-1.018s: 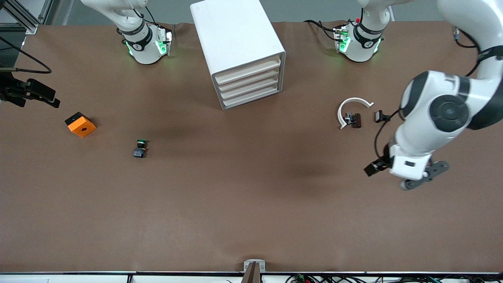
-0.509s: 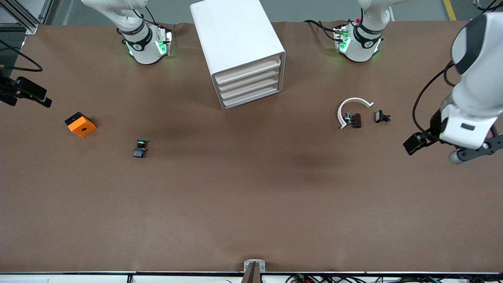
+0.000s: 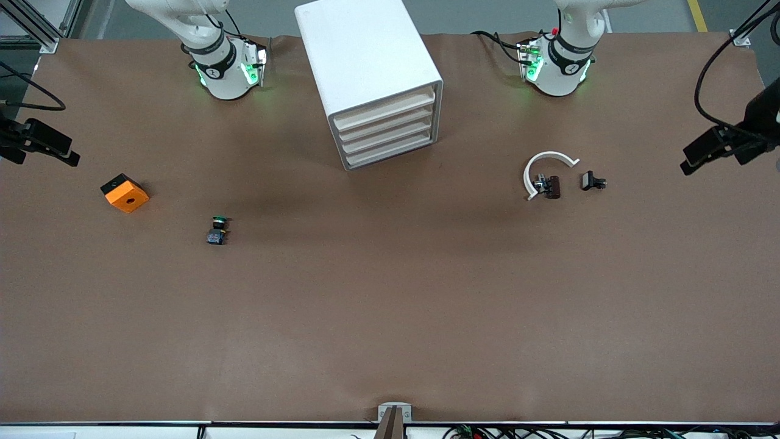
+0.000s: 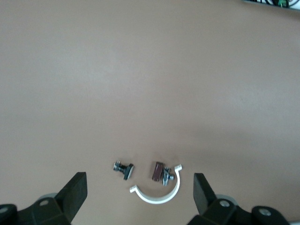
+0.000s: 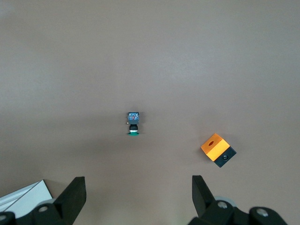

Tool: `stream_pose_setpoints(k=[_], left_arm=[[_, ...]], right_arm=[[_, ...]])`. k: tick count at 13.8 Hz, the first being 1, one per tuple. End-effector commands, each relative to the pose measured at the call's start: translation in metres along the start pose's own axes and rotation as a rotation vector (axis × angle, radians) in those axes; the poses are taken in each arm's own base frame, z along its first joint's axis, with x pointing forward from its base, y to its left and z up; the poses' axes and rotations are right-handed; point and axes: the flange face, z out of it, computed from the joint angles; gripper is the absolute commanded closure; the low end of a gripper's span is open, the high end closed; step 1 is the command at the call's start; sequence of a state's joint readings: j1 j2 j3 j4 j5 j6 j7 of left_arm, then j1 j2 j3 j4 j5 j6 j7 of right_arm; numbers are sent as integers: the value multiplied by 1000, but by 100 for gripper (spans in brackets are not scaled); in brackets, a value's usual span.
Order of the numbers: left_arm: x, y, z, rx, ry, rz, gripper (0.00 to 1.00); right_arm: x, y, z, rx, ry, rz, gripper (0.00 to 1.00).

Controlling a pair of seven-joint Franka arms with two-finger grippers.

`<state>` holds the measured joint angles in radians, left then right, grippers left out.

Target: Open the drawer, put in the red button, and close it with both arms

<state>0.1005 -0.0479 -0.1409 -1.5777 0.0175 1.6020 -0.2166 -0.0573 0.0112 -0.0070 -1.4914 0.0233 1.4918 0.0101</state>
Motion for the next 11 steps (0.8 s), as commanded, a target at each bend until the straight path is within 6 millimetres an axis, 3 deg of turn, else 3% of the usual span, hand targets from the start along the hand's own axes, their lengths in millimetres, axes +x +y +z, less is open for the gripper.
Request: stream_pose_setpoints(k=[1, 4, 9, 11], left_arm=[[-24, 9, -2, -8, -8, 28, 0], [-31, 26, 0, -3, -31, 59, 0], [-37, 31, 1, 5, -55, 114, 0], [-31, 27, 0, 1, -51, 124, 0]], right_arm=[[-1, 2, -5, -16, 0, -7, 0], [-1, 1, -5, -17, 2, -9, 0], [-1, 1, -6, -19, 5, -10, 0], [-1, 1, -9, -18, 9, -10, 0]])
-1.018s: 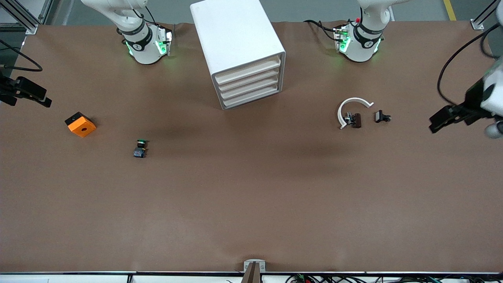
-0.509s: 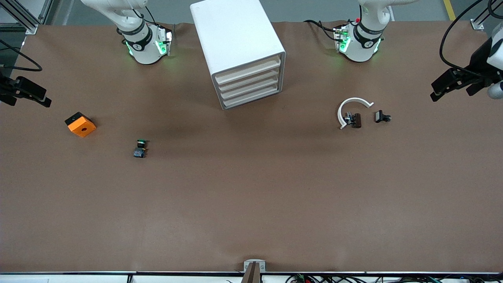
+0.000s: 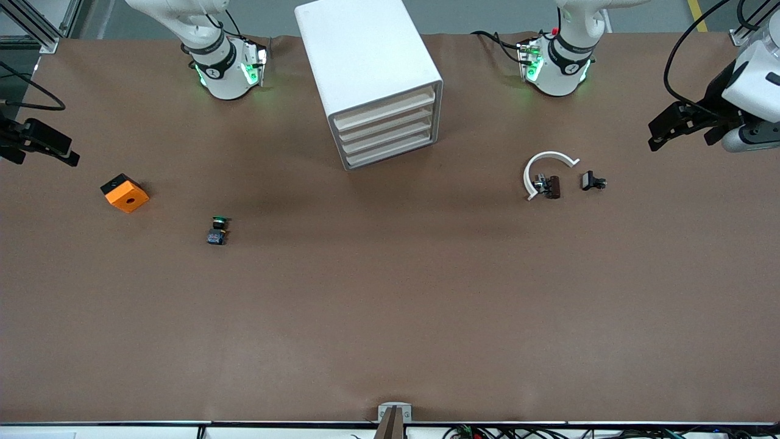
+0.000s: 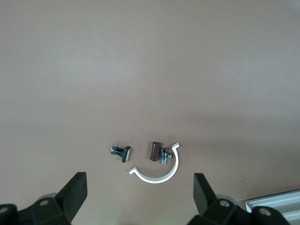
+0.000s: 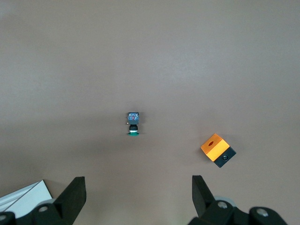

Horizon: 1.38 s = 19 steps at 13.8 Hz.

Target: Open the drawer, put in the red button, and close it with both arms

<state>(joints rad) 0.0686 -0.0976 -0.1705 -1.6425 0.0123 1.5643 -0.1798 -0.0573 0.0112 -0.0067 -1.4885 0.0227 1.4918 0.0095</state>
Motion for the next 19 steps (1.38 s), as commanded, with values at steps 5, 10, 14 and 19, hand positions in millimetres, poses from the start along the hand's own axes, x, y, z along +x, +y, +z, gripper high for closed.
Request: stream_pose_setpoints(k=[5, 10, 14, 19], left_arm=[[3, -11, -6, 0, -20, 12, 0], [4, -18, -7, 1, -21, 44, 0], [7, -19, -3, 0, -31, 64, 0], [7, -21, -2, 2, -34, 70, 0]], right_arm=[[-1, 2, -7, -27, 6, -8, 0], [-1, 2, -7, -27, 5, -8, 0], [-1, 1, -7, -27, 6, -11, 0], [-1, 1, -7, -27, 8, -10, 0]])
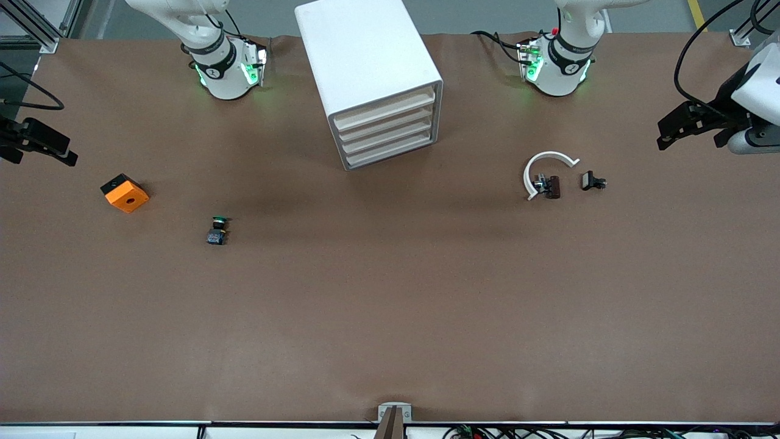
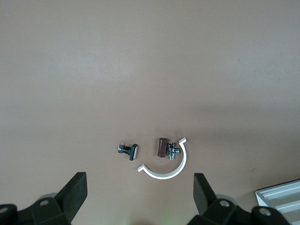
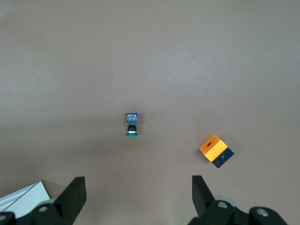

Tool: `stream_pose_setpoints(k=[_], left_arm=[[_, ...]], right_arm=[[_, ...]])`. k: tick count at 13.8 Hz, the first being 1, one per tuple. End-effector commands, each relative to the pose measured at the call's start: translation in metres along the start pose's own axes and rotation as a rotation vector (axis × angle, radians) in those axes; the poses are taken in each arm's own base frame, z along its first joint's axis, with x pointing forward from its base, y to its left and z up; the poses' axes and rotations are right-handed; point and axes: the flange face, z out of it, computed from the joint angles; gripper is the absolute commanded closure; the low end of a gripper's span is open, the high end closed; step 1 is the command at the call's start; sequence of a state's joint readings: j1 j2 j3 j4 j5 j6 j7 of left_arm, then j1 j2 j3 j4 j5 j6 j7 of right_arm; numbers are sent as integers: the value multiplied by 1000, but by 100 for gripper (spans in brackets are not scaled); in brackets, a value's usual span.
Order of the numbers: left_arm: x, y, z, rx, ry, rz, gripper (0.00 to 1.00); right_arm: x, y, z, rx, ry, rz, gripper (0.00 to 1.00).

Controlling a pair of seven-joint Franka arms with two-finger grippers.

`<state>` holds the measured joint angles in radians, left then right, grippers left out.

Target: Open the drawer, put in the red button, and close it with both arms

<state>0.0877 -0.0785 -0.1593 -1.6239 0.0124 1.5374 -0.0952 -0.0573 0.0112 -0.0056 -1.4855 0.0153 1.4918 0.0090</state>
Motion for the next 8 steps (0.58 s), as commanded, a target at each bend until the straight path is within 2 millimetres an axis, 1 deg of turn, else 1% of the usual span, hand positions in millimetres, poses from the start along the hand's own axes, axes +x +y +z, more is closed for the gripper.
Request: stream_pose_setpoints(k=[1, 2, 8], left_arm=[[1, -10, -6, 2, -6, 7, 0], [2, -14, -5, 3, -8, 2, 0], [3, -12, -2, 1, -14, -3, 0]], right_arm=[[-1, 1, -6, -20, 5, -9, 0], [-1, 1, -6, -20, 3, -9, 0], [-1, 0, -6, -20, 5, -10, 0]])
